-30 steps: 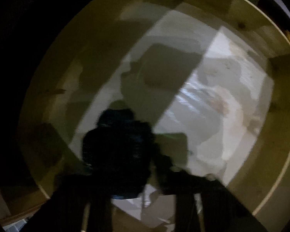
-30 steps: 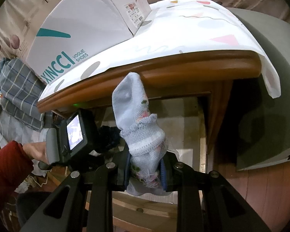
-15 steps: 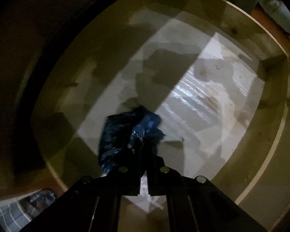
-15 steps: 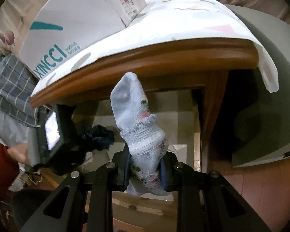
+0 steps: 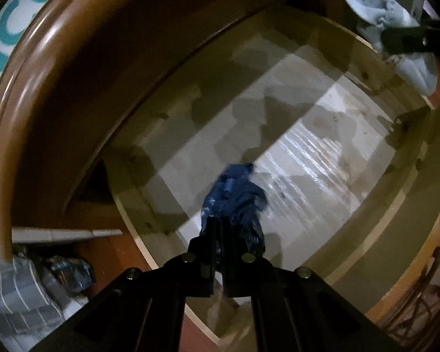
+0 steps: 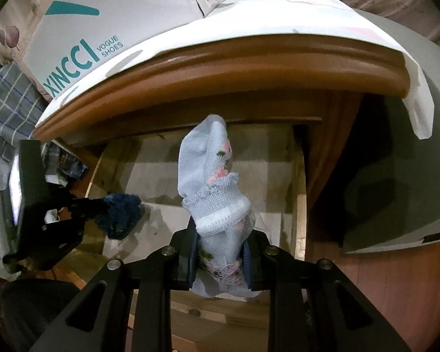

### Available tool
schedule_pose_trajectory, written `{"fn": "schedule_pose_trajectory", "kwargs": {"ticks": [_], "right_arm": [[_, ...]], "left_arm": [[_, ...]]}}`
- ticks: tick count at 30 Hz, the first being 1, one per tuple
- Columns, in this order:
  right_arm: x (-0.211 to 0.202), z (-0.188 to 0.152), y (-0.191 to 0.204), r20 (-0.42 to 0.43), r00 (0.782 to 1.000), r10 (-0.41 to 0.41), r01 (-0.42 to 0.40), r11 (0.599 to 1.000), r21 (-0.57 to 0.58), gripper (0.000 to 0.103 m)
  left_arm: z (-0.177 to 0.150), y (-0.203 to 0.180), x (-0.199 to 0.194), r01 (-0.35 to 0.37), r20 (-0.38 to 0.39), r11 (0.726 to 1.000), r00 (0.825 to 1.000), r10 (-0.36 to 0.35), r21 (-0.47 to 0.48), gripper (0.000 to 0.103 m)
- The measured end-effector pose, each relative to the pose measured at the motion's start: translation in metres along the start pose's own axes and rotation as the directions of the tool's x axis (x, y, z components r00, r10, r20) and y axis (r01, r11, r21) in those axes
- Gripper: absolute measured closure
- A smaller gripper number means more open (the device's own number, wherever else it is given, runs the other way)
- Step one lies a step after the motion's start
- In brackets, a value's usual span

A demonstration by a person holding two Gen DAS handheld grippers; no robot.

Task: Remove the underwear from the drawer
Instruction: 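Lift the navy garment out and carry it toward the white box with the left gripper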

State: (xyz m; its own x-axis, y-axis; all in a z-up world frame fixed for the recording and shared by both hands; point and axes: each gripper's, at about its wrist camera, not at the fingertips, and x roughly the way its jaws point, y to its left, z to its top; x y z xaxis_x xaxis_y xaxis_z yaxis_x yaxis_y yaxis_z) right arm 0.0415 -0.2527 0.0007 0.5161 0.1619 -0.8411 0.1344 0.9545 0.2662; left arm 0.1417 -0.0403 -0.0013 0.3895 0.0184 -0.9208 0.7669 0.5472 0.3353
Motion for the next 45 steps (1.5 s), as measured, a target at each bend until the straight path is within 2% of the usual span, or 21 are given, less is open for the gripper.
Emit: {"fn": "schedule_pose_trajectory", "kwargs": {"ticks": [1,6,8,16,35,45], "right_arm": [[0.000,-0.001,0.000,-0.001,1.000,-0.001,0.001,1.000,-0.002,0.081],[0.007,0.001,0.006,-0.011,1.000,-0.017,0.017,1.000,-0.011,0.081],[0.011,0.002,0.008,-0.014,1.000,-0.022,0.022,1.000,-0.009,0.081],[0.017,0.002,0.007,-0.022,1.000,-0.017,0.017,1.000,0.005,0.081],[0.023,-0.001,0.009,-0.024,0.998,-0.053,0.053,0.999,0.004,0.081],[0.030,0.000,0.008,-0.037,0.997,-0.073,0.074,0.997,0.020,0.081]], "left_arm": [[0.006,-0.010,0.004,-0.007,0.005,1.000,1.000,0.007,-0.013,0.101],[-0.005,-0.021,0.012,-0.001,0.023,0.996,1.000,0.003,-0.092,0.101],[-0.009,-0.019,0.006,0.027,0.027,0.992,0.999,-0.024,-0.121,0.101],[-0.018,-0.026,0.000,0.038,0.083,0.984,0.996,-0.024,-0.175,0.101],[-0.042,-0.006,-0.069,0.070,0.218,0.955,0.976,-0.006,-0.287,0.101],[-0.047,0.007,-0.107,0.062,0.268,0.949,0.963,0.024,-0.309,0.101]]}}
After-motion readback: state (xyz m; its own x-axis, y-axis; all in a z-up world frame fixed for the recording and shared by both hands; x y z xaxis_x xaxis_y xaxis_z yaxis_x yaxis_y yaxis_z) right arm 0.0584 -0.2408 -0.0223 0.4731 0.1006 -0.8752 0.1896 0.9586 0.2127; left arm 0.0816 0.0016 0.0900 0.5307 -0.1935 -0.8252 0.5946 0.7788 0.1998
